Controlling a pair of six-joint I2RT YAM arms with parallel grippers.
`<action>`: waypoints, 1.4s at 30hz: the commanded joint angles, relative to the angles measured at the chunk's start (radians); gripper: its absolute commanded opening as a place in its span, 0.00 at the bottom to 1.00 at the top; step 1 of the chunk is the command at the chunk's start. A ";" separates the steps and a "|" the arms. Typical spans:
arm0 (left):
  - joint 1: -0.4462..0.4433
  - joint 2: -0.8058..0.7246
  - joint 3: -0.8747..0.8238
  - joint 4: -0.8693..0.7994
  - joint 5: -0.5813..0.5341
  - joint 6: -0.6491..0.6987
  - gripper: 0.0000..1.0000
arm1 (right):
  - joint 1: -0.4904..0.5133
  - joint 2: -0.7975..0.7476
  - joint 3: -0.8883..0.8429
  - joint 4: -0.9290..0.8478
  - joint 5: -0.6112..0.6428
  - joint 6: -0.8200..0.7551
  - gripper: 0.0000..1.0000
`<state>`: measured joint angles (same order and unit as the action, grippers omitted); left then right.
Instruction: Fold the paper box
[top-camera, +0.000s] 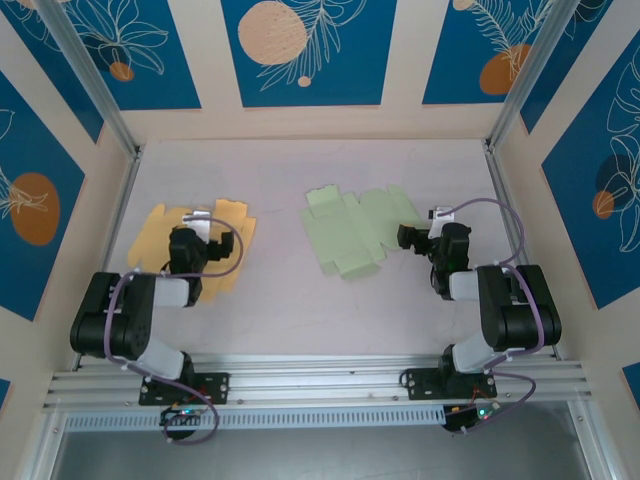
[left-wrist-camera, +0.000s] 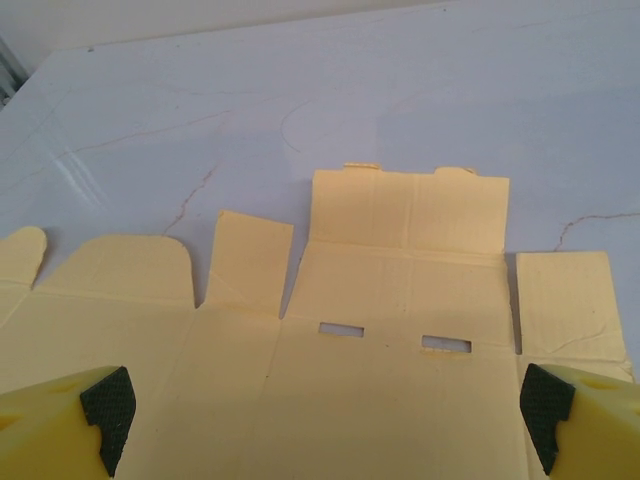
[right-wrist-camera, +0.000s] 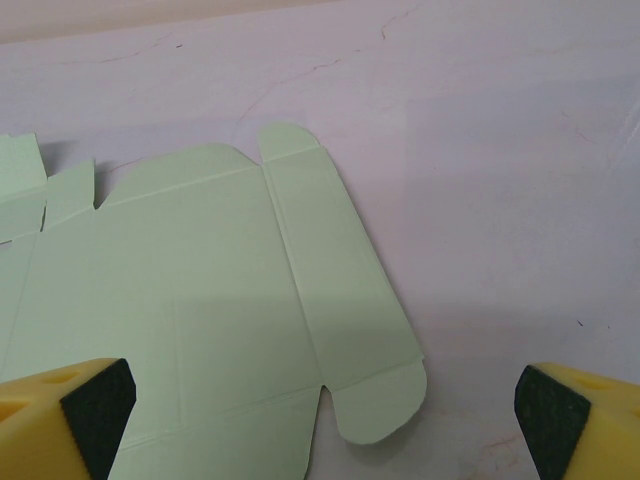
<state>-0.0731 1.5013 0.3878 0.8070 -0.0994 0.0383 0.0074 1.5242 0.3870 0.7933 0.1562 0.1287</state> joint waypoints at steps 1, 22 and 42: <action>0.001 -0.108 0.008 -0.075 -0.060 -0.026 1.00 | 0.007 -0.019 0.030 0.000 0.028 -0.009 0.99; -0.283 -0.550 0.086 -0.613 -0.161 -0.807 1.00 | 0.030 -0.432 0.333 -1.061 0.075 0.322 0.99; -0.476 -0.217 0.186 -0.540 0.003 -0.863 1.00 | 0.328 -0.277 0.206 -0.995 -0.267 0.928 0.77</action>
<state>-0.5373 1.2579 0.5385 0.2310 -0.1600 -0.8074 0.3244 1.2022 0.5991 -0.3042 -0.0360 0.9489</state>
